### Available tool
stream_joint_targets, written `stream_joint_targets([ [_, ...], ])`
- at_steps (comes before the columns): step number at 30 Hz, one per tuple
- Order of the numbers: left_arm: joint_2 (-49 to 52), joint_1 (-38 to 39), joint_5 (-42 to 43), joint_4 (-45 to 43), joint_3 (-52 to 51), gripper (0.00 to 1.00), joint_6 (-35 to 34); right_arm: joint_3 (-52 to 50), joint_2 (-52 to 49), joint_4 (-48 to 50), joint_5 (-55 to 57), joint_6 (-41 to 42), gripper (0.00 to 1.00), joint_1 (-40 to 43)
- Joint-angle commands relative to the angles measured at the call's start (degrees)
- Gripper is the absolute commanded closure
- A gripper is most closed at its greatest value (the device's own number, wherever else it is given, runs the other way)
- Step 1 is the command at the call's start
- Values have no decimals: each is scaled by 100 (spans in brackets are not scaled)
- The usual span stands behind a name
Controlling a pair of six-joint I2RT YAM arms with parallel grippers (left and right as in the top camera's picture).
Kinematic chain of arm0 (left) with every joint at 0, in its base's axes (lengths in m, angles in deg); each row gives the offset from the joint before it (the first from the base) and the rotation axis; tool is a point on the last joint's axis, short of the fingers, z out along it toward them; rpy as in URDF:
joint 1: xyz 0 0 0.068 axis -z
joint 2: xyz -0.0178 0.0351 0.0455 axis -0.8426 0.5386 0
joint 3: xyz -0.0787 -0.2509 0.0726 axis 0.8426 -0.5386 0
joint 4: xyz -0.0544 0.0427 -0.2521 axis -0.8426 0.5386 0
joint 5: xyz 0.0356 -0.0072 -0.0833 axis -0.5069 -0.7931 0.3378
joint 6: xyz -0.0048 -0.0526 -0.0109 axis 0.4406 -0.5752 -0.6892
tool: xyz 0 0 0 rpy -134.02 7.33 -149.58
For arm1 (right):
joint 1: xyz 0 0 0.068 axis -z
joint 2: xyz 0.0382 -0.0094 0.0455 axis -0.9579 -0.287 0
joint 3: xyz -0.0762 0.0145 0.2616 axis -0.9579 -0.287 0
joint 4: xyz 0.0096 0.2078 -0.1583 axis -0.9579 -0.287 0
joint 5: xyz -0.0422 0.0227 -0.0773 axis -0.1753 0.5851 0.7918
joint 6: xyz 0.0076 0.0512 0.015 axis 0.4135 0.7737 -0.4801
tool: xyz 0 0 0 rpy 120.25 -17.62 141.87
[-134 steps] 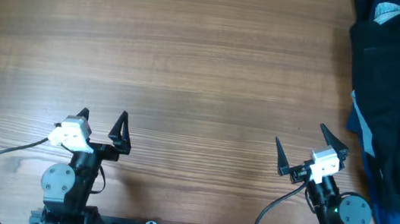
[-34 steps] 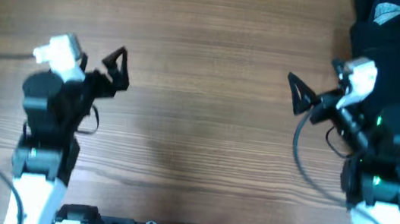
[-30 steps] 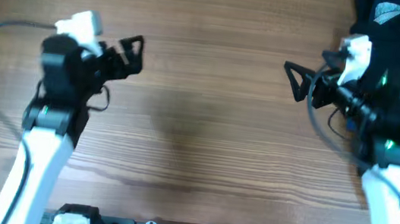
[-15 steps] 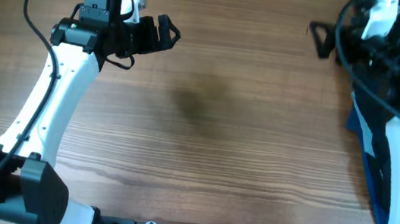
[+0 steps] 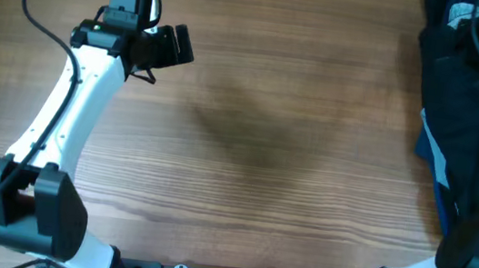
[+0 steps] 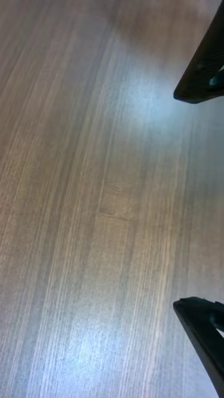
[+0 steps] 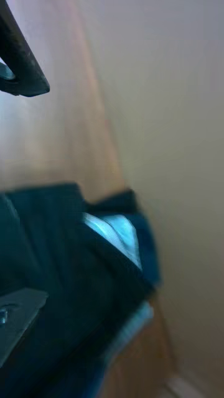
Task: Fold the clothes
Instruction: 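Reach the right gripper to the clothes pile and grasp the black shorts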
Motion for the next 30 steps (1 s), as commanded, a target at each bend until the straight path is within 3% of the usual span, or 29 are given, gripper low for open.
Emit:
stream_joint_targets([
  [1, 201, 11, -140, -85, -55, 0, -59, 85, -439, 584, 505, 179, 0, 302],
  [7, 424, 11, -142, -85, -55, 0, -61, 85, -1532, 1235, 680, 186, 1, 719],
  [11, 507, 11, -142, -149, -55, 0, -177, 90, -1902, 1327, 702, 35, 15, 944],
  [12, 553, 11, -140, -168, -55, 0, -229, 90, -1939, 1318, 699, 35, 27, 977],
  [14, 640, 11, -140, -175, -55, 1, -339, 90, -1937, 1161, 697, 44, 79, 1016],
  [15, 640, 11, -142, -192, -55, 3, -339, 98, -1926, 1062, 691, 44, 91, 1016],
  [16, 640, 11, -142, -238, -55, 4, -339, 125, -1893, 920, 629, 46, 96, 1016],
  [19, 640, 11, -142, -302, -55, 7, -339, 267, -1672, 474, 393, 55, 96, 1016],
  [24, 636, 11, -140, -483, -52, 17, -337, 1113, -549, -1220, -710, 48, 96, 1014],
  [30, 551, 9, -70, -664, -52, 19, -337, 1235, 243, -2533, -1502, -7, 96, 487],
])
